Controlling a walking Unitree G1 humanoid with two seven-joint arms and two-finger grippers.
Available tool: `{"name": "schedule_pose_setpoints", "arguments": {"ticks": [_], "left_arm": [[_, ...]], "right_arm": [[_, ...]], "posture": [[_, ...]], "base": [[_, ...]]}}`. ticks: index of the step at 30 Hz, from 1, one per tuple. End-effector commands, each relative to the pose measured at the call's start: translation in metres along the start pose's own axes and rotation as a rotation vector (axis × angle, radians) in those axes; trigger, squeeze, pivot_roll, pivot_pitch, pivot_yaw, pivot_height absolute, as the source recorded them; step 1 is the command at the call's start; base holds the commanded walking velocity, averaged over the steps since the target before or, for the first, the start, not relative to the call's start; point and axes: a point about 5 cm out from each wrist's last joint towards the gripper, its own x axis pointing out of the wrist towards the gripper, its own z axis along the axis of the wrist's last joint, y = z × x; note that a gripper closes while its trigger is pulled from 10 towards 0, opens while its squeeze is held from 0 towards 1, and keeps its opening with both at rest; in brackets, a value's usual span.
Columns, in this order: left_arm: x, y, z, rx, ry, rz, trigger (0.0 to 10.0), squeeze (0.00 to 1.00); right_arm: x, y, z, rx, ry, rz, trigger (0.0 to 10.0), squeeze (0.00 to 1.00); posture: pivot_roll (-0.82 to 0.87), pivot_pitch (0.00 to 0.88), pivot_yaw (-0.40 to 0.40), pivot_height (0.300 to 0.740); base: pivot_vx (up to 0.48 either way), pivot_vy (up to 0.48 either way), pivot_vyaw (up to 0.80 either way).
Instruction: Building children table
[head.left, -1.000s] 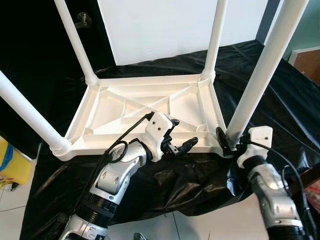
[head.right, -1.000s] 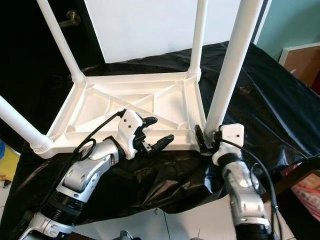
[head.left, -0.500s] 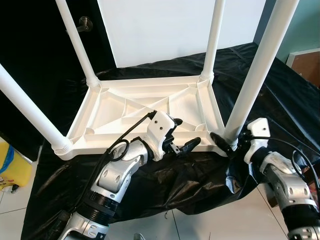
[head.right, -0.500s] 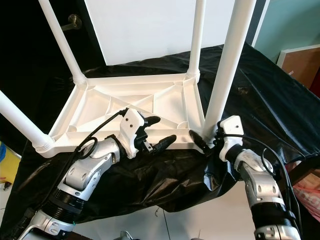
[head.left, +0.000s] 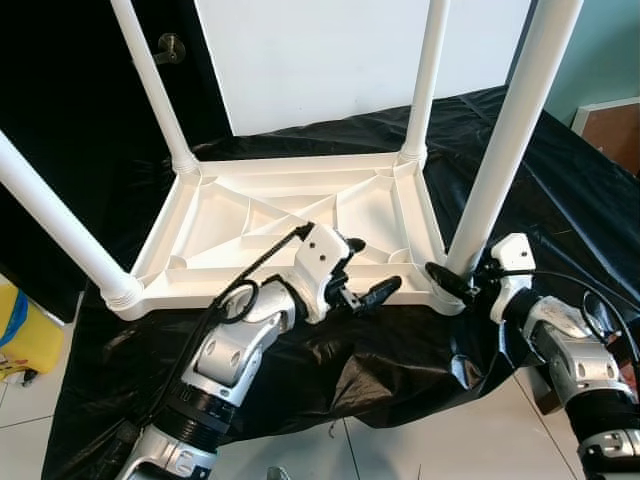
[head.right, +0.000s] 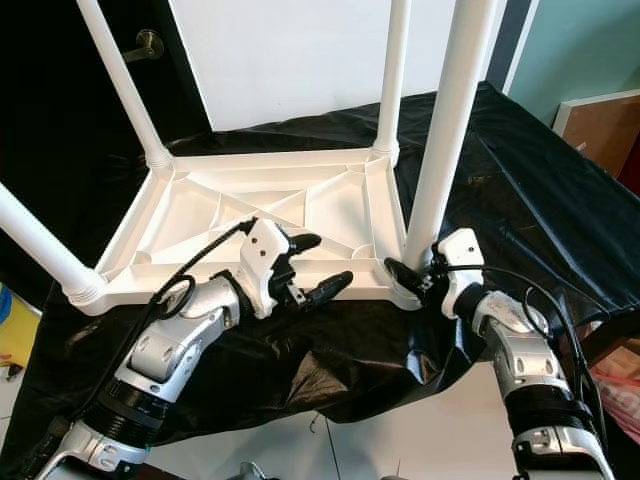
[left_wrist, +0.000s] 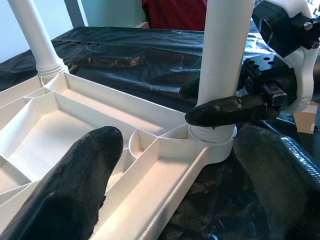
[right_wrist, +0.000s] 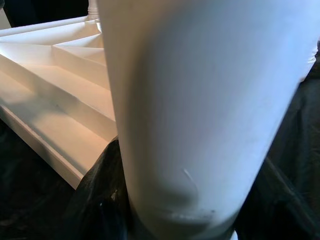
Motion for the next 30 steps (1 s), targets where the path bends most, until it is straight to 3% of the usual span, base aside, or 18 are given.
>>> {"name": "schedule_pose_setpoints", "arguments": {"ticks": [1,16,21,25,30], "left_arm": [[-0.002,-0.004,-0.004,0.002,0.017,-0.046,10.0,0.0],[-0.007,-0.005,-0.007,-0.012,0.027,-0.023,10.0,0.0],[-0.013,0.0,-0.006,-0.02,0.033,0.018,10.0,0.0],[-0.015,0.001,-0.006,-0.022,0.032,0.024,10.0,0.0],[-0.019,0.002,-0.009,-0.026,0.044,0.035,10.0,0.0]], "right_arm": [[-0.003,0.003,-0.014,0.006,0.067,0.006,10.0,0.0],[-0.007,0.008,-0.025,0.065,0.048,-0.225,10.0,0.0],[-0.01,0.008,-0.03,0.087,0.064,-0.418,10.0,0.0],[-0.011,0.009,-0.029,0.094,0.059,-0.461,10.0,0.0],[-0.016,0.017,-0.032,0.122,0.071,-0.634,10.0,0.0]], "posture": [[-0.12,0.012,0.07,0.74],[-0.12,0.051,0.054,0.74],[-0.1,0.089,0.051,0.74],[-0.1,0.102,0.054,0.74],[-0.11,0.107,0.053,0.74]], "base": [[0.0,0.0,0.0],[0.0,0.0,0.0],[0.0,0.0,0.0],[0.0,0.0,0.0],[0.0,0.0,0.0]]}}
